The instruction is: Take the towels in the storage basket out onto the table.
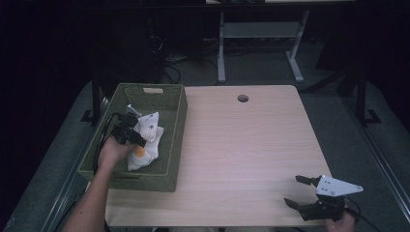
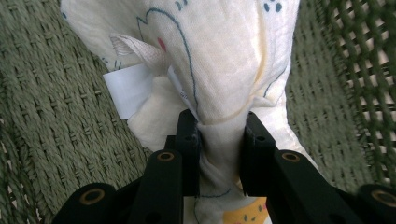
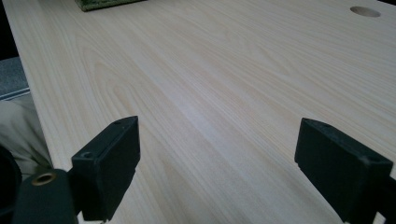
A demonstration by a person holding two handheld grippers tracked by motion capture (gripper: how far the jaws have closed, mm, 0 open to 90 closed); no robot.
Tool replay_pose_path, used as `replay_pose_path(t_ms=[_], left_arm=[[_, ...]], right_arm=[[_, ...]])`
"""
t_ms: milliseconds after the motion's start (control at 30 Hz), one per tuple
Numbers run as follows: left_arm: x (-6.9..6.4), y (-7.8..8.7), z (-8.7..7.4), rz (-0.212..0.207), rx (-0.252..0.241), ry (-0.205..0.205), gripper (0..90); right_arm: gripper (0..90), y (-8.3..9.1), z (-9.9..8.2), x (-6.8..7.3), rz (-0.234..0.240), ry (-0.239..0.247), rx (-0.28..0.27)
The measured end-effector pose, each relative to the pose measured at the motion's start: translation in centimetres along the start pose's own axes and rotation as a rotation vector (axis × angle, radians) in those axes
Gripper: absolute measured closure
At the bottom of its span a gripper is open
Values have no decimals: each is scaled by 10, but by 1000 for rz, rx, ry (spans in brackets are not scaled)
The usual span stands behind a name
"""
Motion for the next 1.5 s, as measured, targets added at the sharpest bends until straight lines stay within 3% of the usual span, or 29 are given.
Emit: replay_pose_path(t_ms=[200, 467, 767, 1100, 1267, 1500], left_arm=[[5, 9, -1, -17, -29, 19, 730], [5, 20, 2, -75, -84, 67, 726], [-3, 29, 6, -134, -147, 42, 725], [-14, 41, 10, -225, -226, 43, 725], [-20, 45, 12, -283, -290, 52, 723], [-26, 51, 14, -323, -319, 49, 724]], right_arm=[[138, 0, 1, -1, -5, 5, -4], [138, -1, 0, -1, -6, -8, -1], [138, -1, 0, -2, -13, -13, -1], [138, 2, 1, -5, -26, -24, -12], [138, 1, 0, -6, -29, -24, -6], [138, 0, 0, -6, -30, -26, -7]])
Point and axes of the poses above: each handheld gripper's, and its own axes: y roughly backward along the jaws, z roughly out of its top, x roughly to its left, the point moved 10 cm from there along -y, roughly forward along the jaws, and after that the axes turned 7 degrees about -x, right-handed, at the moved point
